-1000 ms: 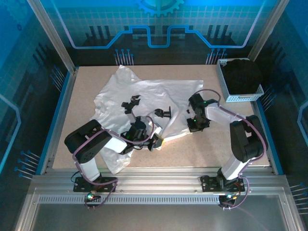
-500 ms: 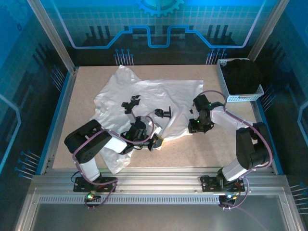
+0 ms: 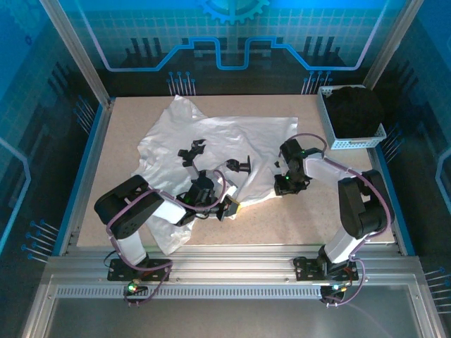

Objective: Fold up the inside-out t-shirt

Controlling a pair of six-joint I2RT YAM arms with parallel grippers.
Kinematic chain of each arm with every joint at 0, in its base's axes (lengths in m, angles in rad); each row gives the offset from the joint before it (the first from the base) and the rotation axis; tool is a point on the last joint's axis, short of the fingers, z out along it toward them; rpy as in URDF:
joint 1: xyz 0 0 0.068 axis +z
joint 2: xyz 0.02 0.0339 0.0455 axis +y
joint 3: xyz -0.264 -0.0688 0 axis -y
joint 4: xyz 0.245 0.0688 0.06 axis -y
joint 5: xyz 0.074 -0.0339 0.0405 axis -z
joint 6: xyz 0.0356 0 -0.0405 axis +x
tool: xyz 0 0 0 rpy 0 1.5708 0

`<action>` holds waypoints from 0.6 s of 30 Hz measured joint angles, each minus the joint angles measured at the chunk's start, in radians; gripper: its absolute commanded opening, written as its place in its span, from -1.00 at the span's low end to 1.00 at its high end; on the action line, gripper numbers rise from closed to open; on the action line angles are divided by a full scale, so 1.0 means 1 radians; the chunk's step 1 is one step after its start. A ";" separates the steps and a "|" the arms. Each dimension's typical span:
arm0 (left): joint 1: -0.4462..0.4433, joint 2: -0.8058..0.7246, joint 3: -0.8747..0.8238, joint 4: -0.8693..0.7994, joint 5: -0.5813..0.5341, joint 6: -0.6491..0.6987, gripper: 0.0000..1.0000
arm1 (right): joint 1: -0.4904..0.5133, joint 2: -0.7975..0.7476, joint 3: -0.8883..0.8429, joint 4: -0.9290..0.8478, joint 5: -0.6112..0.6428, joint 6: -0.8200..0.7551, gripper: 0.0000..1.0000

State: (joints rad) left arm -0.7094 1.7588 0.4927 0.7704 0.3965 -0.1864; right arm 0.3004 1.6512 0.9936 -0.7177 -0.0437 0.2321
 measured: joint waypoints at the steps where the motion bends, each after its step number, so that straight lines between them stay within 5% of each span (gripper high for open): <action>1: 0.000 0.000 0.000 0.003 0.002 0.000 -1.00 | -0.010 -0.003 0.000 0.000 0.006 0.000 -0.90; 6: 0.000 0.000 0.000 0.024 0.014 -0.019 -1.00 | -0.087 -0.085 -0.018 0.011 -0.029 -0.001 -1.00; 18: 0.037 0.005 -0.019 0.098 0.052 -0.115 -1.00 | -0.114 -0.319 -0.041 -0.032 -0.441 -0.081 -1.00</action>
State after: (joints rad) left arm -0.6724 1.7638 0.4736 0.8684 0.4488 -0.3016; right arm 0.1867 1.3323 0.9524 -0.7502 -0.4850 0.1509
